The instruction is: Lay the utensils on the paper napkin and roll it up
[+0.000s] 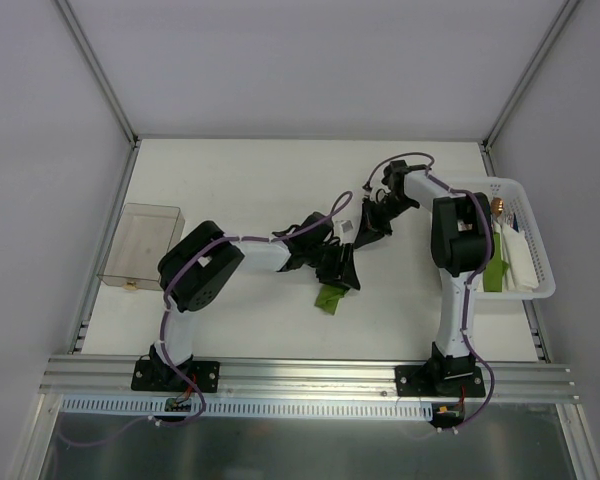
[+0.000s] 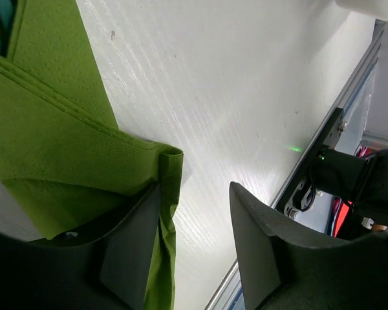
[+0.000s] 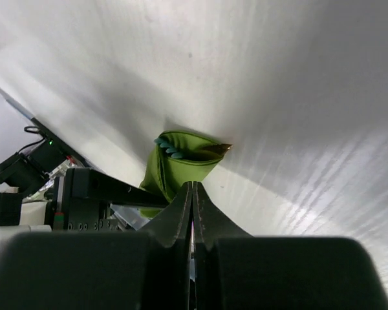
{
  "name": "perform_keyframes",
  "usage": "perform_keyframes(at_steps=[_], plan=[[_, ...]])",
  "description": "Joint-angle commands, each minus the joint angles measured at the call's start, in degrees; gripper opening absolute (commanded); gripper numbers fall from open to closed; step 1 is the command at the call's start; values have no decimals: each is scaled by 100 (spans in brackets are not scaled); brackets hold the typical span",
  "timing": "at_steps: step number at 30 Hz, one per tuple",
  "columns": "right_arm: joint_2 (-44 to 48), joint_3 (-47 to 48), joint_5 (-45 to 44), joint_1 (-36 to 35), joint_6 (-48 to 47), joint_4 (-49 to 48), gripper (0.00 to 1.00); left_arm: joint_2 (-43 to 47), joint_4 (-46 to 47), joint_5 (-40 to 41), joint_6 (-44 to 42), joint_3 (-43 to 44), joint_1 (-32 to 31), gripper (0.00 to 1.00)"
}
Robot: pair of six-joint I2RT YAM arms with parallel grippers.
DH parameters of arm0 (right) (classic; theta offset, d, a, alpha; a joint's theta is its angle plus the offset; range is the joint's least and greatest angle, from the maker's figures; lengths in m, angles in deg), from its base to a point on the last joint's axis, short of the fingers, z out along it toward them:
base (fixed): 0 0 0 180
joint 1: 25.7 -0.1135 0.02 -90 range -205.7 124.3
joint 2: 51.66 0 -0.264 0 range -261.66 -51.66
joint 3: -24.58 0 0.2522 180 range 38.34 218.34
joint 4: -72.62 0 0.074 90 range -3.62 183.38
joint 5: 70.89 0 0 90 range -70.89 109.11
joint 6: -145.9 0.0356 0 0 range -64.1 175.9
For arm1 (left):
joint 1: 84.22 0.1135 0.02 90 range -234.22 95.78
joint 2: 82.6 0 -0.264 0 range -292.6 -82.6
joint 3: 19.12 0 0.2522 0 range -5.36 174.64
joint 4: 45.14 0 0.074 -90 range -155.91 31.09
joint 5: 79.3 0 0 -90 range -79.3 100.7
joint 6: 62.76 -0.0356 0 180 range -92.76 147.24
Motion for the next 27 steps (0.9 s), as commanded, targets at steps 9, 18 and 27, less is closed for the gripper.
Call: perform_keyframes(at_steps=[9, 18, 27], plan=[[517, -233, 847, -453, -12, 122, 0, -161, -308, -197, -800, -439, 24, 45], [394, -945, 575, -620, 94, -220, 0, -196, -247, -259, -695, -474, 94, 39], [288, -1182, 171, -699, -12, -344, 0, -56, 95, -267, -502, -702, 226, 43]])
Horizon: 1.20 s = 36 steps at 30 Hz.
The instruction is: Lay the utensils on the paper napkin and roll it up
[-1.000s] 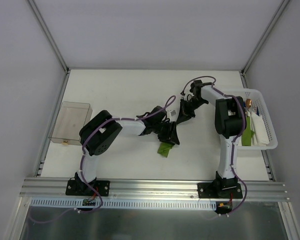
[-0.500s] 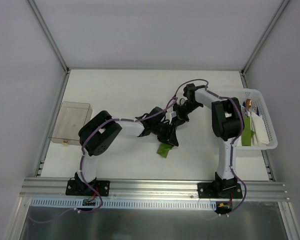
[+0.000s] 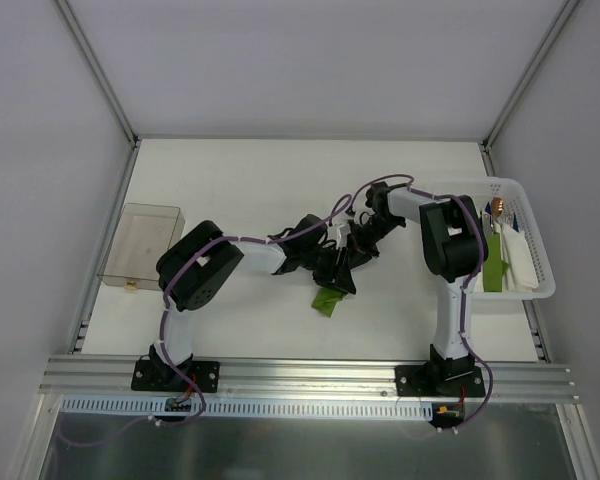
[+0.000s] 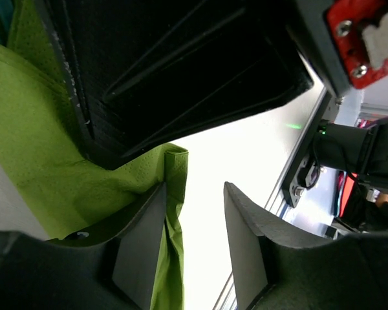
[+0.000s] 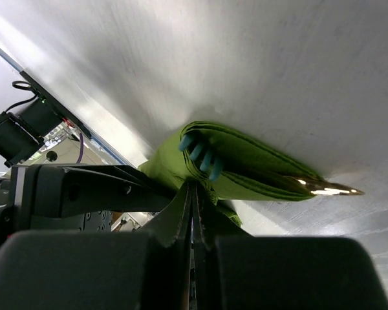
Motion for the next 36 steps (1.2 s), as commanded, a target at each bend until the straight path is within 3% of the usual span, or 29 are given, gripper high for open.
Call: perform_keyframes(at_steps=[1, 7, 11, 20, 28, 36], plan=[[37, -35, -463, -105, -92, -33, 0, -58, -354, 250, -84, -363, 121, 44], [-60, 193, -1052, -219, -321, 2, 0, 117, -3, 171, 48, -425, 227, 41], [-104, 211, -1097, -246, -286, -24, 0, 748, 332, 75, -21, -557, 227, 42], [-121, 334, -1229, -281, -198, -77, 0, 1840, -248, 312, -180, -522, 271, 41], [-157, 361, -1220, -307, -172, -95, 0, 1533, -196, 162, 198, -715, 288, 28], [-165, 343, -1220, -307, -180, -86, 0, 1059, -125, 233, 224, -856, 280, 21]])
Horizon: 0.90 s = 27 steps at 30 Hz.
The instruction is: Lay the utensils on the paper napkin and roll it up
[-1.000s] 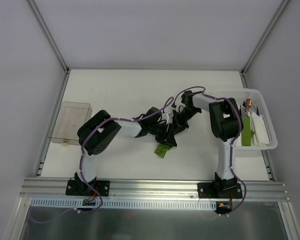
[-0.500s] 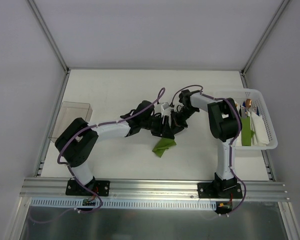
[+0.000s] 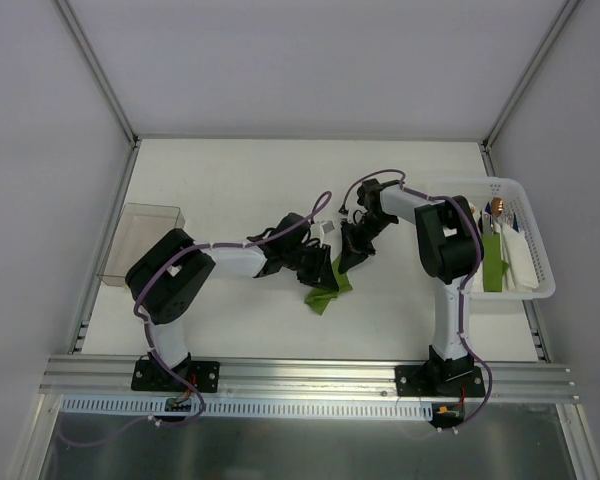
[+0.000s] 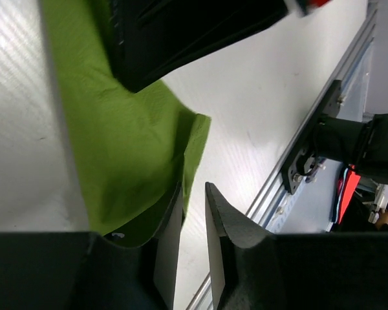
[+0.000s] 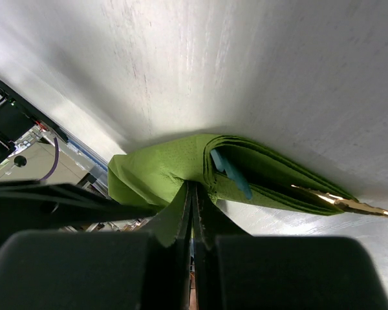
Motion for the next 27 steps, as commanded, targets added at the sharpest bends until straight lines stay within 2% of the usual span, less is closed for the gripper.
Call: perform_keyframes(at_steps=[1, 6, 14, 23, 27], plan=[[-165, 68, -674, -34, -130, -285, 0, -168, 41, 12, 82, -84, 57, 20], [-165, 85, -700, -34, -148, -267, 0, -326, -55, -23, 21, -277, 30, 11], [-113, 392, -472, -17, -121, -100, 0, -651, -590, 213, -85, -225, -40, 3], [634, 507, 389, -25, -78, -83, 1, -853, -847, 434, -67, -58, -102, 8], [696, 253, 451, -131, -95, -74, 0, -880, -847, 469, -41, -41, -102, 10]])
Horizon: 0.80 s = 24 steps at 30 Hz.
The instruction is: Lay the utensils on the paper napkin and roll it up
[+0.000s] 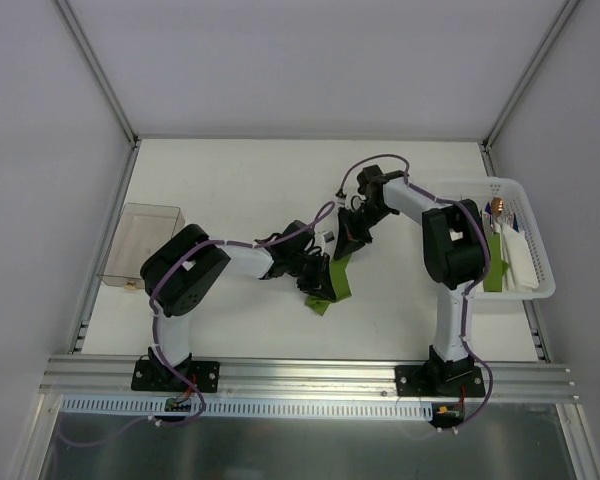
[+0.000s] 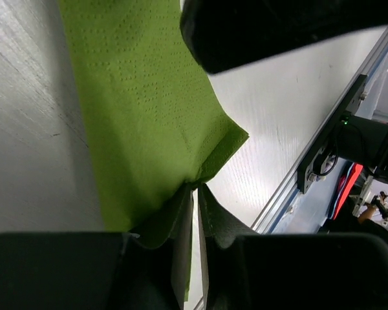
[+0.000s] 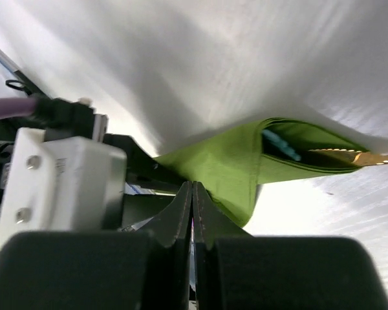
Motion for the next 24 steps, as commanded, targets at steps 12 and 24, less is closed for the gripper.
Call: perform_keyframes(at_steps=[12, 24], plan=[[-262, -711, -222, -320, -190, -202, 0, -146, -503, 355, -128, -40, -29, 18], [-438, -702, -512, -329, -137, -167, 0, 1296, -591, 328, 74, -40, 58, 29]])
